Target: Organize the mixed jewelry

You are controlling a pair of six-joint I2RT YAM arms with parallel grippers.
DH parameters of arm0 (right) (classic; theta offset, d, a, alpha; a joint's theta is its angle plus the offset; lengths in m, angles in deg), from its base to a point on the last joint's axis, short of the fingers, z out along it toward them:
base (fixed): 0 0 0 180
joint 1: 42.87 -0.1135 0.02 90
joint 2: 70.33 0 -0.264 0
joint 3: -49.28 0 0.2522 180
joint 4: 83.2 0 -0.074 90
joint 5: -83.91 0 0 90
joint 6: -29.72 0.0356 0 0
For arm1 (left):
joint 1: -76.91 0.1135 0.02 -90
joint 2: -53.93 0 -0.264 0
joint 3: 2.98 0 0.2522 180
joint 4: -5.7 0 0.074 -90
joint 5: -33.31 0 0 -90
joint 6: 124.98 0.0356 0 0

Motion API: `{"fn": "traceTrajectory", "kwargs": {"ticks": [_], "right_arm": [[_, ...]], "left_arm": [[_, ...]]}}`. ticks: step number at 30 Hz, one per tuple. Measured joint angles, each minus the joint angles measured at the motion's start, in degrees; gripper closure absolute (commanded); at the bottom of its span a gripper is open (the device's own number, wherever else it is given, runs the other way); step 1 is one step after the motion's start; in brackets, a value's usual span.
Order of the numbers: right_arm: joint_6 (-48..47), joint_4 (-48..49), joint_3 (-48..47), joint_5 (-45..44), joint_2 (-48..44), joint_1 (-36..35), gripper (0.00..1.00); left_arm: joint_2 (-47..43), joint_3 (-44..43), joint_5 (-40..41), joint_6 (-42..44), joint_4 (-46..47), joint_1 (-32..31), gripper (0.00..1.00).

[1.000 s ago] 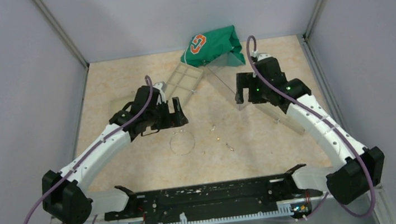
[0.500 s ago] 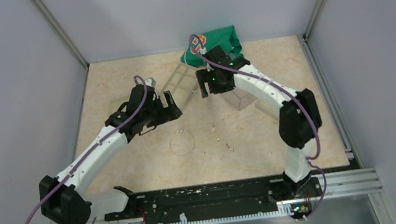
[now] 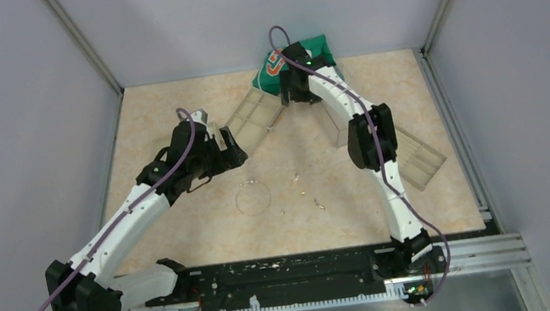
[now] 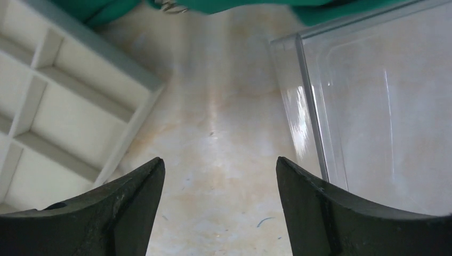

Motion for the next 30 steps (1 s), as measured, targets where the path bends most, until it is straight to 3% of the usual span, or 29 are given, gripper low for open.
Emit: {"fn": "traceTrajectory", "kwargs": {"ticks": [3,8,12,16,22,30], "right_arm": [[0.81,-0.17,1.88,-1.44,-1.33,2.49,0.22],[1.25,1.16,15.04,-2.19,-10.97,4.46,0.19],[1.20,5.09,28.65,-1.29,-24.28,2.91,0.17],[1.20,9.70,47.01,-0.92,-46.36,1.62,0.17],[1.60,9.62,57.92,-3.78,-61.00,2.38,0.17],[3.61,6.49,64.39,-3.45,-68.78,5.77,0.18]], "left_arm": [[-0.57,0.31,0.17,0.00,-0.09,0.00,0.01],[-0.61,0.42,0.24,0.24,-0.11,0.00,0.02],[0.39,0.39,-0.33,1.05,0.15,0.00,0.01],[2.78,-0.31,-1.16,2.64,0.09,0.00,0.01],[4.31,-1.99,-0.83,4.26,0.13,0.00,0.01],[6.99,-4.70,3.45,5.81,-1.38,0.00,0.01]]}}
